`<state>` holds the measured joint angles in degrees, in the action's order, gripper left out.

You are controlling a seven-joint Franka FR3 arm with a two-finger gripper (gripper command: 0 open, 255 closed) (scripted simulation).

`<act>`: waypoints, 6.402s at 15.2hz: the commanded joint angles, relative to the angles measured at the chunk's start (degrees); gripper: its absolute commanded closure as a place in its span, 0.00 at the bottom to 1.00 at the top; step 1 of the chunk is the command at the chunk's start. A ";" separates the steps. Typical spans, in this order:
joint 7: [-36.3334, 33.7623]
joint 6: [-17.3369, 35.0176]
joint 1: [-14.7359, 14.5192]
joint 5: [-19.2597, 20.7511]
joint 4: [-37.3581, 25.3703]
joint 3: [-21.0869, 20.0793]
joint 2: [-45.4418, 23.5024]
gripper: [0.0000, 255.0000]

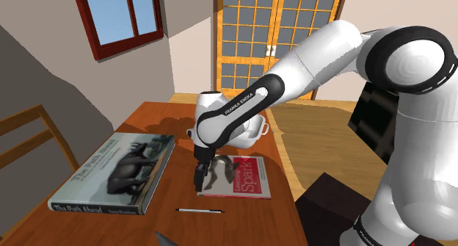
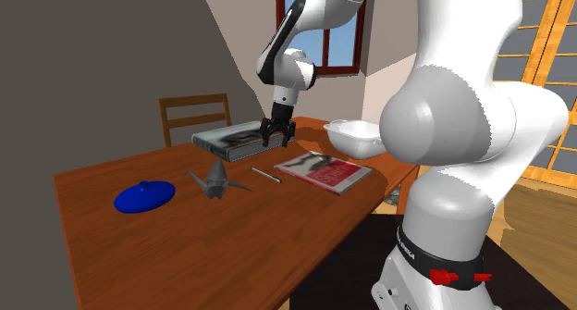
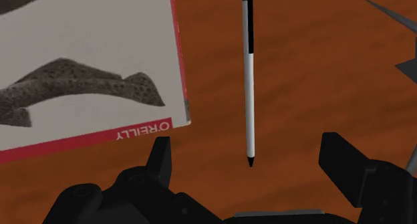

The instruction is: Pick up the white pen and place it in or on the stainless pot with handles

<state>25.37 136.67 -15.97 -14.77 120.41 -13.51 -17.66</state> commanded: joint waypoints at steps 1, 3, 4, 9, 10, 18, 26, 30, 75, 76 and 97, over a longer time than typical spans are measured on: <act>0.97 1.20 -0.87 0.21 -2.45 -0.73 -4.18 0.00; 1.76 1.77 -1.78 0.58 -5.13 -1.37 -7.99 0.00; 2.05 1.95 -2.14 0.76 -6.23 -1.62 -9.49 0.00; 1.96 4.91 -2.94 0.90 -6.23 -1.60 -12.36 0.00; 1.94 5.49 -3.10 0.93 -6.27 -1.59 -12.95 0.00; 1.91 6.39 -3.36 0.98 -6.36 -1.57 -13.90 0.00; 1.92 6.36 -3.35 0.98 -6.36 -1.57 -13.88 1.00; 1.79 5.86 -3.31 0.95 -6.27 -1.61 -13.27 1.00; 6.52 -21.38 4.61 0.61 -14.87 1.51 3.43 1.00; 7.60 -22.01 5.35 0.72 -15.58 2.00 3.05 1.00; 25.85 -41.30 19.75 3.81 -51.09 10.06 -18.16 1.00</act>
<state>50.34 97.19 2.94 -11.14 72.95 -3.76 -33.76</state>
